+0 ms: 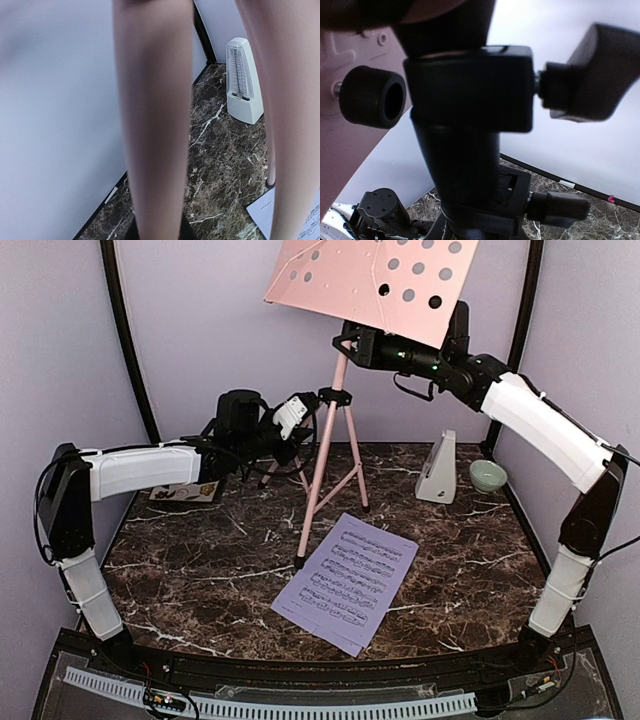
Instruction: Set up the instrument practice props
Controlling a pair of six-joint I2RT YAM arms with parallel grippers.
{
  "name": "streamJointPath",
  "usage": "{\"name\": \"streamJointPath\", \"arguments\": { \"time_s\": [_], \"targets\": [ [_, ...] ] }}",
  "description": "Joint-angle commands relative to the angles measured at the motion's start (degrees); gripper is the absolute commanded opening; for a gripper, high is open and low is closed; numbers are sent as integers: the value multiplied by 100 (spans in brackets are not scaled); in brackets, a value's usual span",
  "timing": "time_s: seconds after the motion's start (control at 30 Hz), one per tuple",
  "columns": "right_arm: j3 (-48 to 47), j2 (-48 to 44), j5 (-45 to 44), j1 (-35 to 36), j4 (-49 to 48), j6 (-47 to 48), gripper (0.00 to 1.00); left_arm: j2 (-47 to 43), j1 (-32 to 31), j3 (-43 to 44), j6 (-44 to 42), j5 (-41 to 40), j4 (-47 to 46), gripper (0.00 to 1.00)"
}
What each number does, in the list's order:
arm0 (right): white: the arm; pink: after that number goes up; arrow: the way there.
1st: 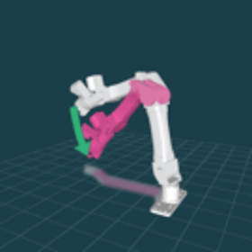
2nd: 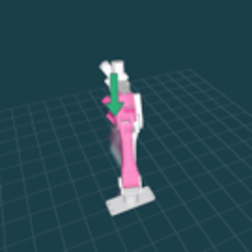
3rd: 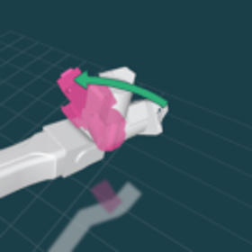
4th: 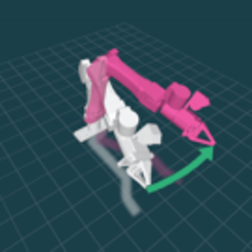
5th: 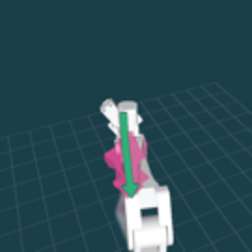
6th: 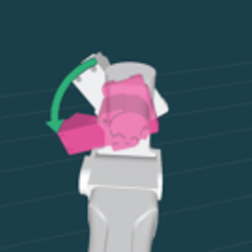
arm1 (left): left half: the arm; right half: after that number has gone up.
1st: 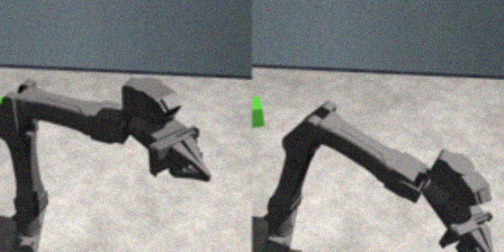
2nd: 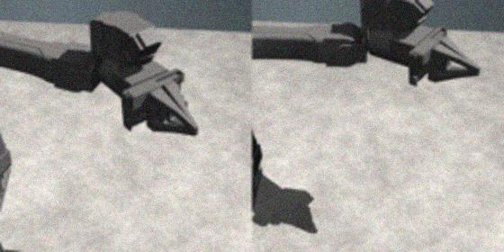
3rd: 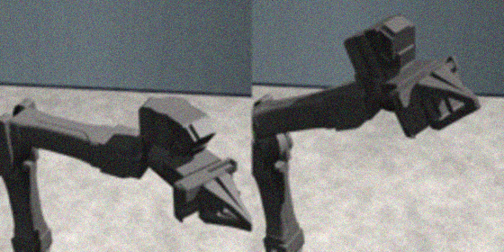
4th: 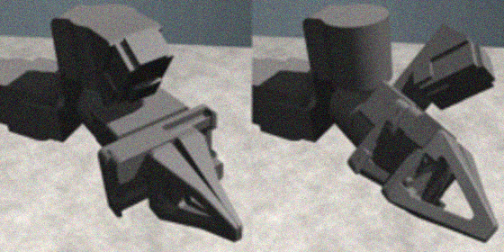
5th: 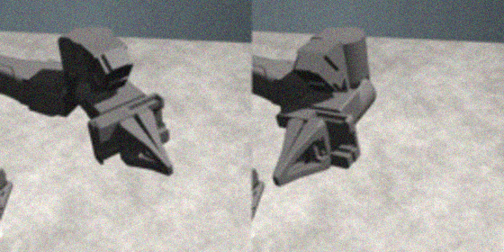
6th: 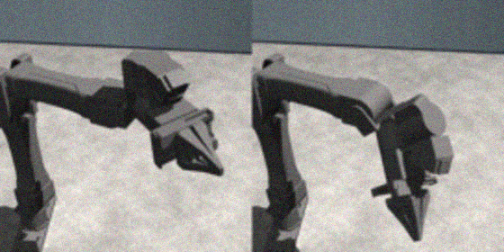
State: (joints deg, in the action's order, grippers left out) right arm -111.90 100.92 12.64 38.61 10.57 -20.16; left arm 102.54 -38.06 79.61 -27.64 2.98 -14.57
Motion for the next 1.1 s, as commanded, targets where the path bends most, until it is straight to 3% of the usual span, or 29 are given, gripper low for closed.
{"name": "streamJointPath", "arguments": {
  "time_s": [0.0, 0.23, 0.3, 0.43, 0.63, 0.77, 0.87, 1.07],
  "targets": [
    [-1203, -444, 141, -64, -1757, 74, 0, 118, 223, -133, -977, -250, -123, 0],
    [-1592, -124, 129, -73, -1544, 267, 0, 610, 555, 151, -980, -513, -539, 2],
    [-1466, -53, 173, -73, -1650, 315, 0, 725, 554, 286, -886, -533, -629, 12],
    [-1137, 55, 274, -73, -1935, 408, 0, 754, 555, 450, -398, -552, -592, 42],
    [-1414, 438, 849, -75, -1999, 873, 0, 99, 559, -237, 376, -214, -411, 63],
    [-1546, 621, 1370, -106, -2134, 965, 0, -579, 555, -1051, 687, 61, -497, 66],
    [-1546, 665, 1743, -119, -2204, 1053, 0, -1069, 555, -1527, 753, 828, -362, 65],
    [-1262, 624, 2634, -134, -2592, 1080, 0, -1535, 555, -1863, 982, 1698, -37, 60]
  ]
}}
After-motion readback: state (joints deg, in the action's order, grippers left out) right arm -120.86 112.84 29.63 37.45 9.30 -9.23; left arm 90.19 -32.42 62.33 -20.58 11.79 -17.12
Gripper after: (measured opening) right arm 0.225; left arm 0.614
